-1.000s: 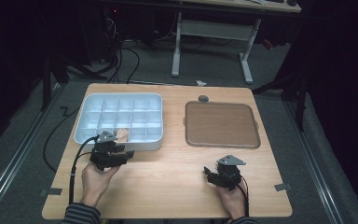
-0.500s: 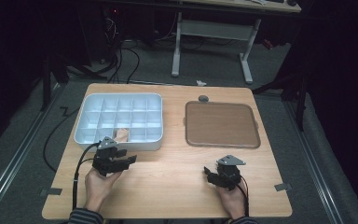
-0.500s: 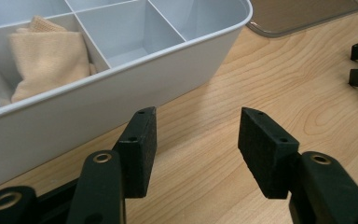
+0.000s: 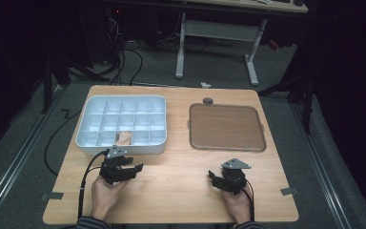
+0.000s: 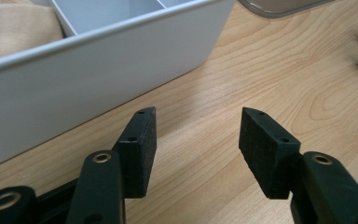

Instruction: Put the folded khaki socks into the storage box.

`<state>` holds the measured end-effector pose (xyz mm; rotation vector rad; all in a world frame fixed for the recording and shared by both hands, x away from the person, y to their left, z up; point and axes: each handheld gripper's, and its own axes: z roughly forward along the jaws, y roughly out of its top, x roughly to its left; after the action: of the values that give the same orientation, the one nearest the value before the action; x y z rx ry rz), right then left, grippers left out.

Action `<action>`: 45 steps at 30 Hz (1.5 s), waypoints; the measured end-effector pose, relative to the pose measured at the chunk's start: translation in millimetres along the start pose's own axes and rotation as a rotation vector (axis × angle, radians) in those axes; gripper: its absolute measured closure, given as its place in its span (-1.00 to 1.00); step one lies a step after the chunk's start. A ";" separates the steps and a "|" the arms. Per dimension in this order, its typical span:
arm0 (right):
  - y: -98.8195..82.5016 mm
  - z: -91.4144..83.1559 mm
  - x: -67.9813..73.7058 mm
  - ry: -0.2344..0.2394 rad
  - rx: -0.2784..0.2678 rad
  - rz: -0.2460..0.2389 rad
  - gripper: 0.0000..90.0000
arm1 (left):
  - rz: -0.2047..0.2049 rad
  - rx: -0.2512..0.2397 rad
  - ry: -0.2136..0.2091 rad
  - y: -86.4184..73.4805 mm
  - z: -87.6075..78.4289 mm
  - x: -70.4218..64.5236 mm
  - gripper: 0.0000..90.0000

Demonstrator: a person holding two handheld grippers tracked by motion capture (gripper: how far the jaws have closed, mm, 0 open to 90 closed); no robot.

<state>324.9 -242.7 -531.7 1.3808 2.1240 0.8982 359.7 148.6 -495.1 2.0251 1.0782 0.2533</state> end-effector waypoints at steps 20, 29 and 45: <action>-0.1 -0.2 0.4 0.000 0.001 0.001 -0.22 | 0.027 0.002 0.054 -24.6 17.8 -8.2 -0.01; -0.1 -0.2 0.4 0.001 0.000 0.000 -0.22 | 0.028 -0.012 0.062 -32.0 25.3 -10.6 -0.03; -0.2 -0.2 0.4 0.001 0.001 0.003 -0.22 | 0.061 -0.026 0.096 -34.4 27.7 -14.9 -0.11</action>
<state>324.5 -242.4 -531.7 1.3841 2.1237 0.8991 343.7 132.2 -535.7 2.0421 1.0674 0.3970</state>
